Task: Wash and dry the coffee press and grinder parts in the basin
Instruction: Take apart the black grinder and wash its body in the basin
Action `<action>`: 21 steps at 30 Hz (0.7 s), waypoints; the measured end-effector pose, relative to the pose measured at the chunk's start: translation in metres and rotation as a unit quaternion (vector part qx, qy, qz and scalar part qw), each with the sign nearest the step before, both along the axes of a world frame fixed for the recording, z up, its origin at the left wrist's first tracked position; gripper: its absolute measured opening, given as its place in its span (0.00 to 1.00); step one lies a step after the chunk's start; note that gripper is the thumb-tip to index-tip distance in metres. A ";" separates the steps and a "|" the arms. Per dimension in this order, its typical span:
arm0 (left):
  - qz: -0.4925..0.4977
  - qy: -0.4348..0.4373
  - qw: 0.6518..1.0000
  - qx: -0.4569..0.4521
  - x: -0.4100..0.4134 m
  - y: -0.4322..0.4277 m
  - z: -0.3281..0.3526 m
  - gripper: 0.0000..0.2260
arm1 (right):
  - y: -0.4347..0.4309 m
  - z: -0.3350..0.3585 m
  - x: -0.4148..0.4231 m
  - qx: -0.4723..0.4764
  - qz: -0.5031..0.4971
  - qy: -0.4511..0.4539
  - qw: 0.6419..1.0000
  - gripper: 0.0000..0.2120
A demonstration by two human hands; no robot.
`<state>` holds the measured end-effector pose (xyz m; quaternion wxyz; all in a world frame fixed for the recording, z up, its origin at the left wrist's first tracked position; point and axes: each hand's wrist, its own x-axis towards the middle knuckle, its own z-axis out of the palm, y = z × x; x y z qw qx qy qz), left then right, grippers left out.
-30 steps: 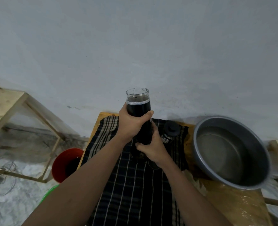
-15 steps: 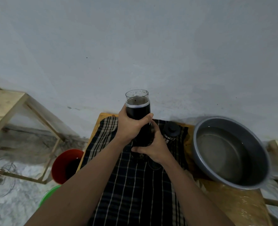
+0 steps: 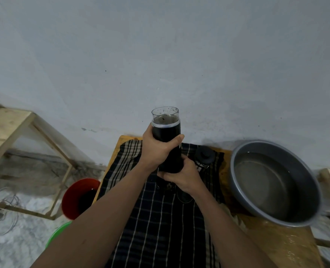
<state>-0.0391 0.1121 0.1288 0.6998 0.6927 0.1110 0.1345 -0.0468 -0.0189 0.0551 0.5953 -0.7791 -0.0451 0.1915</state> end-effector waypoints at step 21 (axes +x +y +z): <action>0.000 -0.001 1.000 0.013 0.004 -0.002 0.005 0.23 | -0.002 0.002 -0.004 0.059 -0.037 0.033 0.997 0.37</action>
